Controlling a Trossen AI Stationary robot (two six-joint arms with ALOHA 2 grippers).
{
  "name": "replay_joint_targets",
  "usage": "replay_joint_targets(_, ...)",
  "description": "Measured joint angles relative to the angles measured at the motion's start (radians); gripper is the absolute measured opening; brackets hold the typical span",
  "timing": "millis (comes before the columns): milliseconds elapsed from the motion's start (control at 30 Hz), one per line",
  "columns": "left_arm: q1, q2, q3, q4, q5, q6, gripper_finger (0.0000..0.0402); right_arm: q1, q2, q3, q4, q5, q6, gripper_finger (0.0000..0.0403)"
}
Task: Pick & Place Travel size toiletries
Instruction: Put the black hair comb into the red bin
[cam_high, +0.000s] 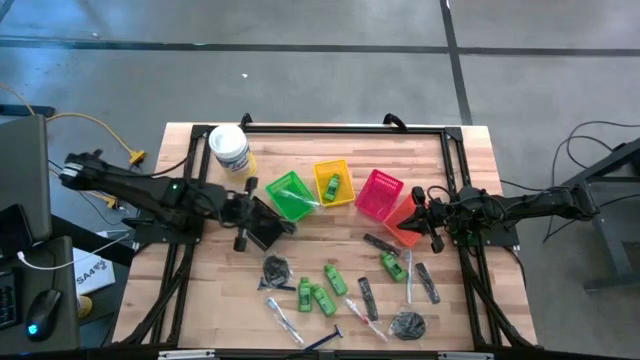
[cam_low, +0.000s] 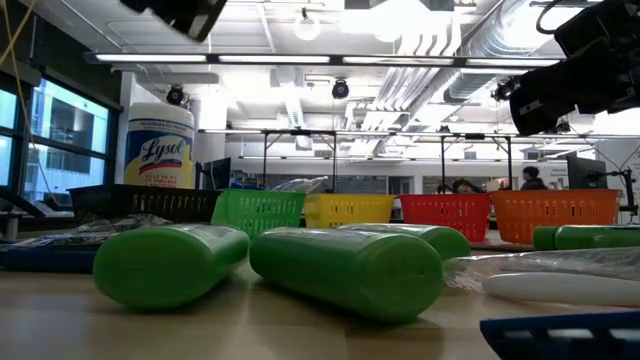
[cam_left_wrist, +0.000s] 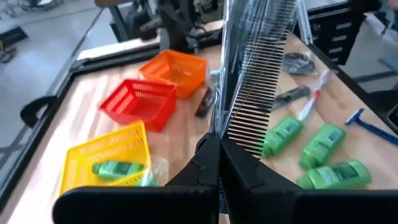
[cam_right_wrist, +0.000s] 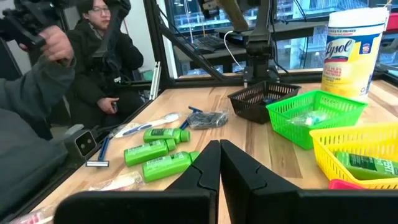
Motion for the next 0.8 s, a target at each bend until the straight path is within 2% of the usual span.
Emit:
replay_joint_targets(300, 0.0, -0.046, -0.137, 0.088, -0.002, -0.016, 0.0, 0.0, 0.0, 0.0, -0.001, -0.002, 0.004, 0.0003)
replay_joint_targets(667, 0.0, -0.046, -0.153, 0.172, 0.004, -0.018, 0.0, 0.0, 0.0, 0.0, -0.008, -0.003, 0.002, 0.0003)
replay_joint_targets(800, 0.0, -0.013, -0.152, 0.207, -0.006, -0.071, 0.0, 0.0, 0.0, 0.0, -0.008, -0.003, 0.001, 0.0003)
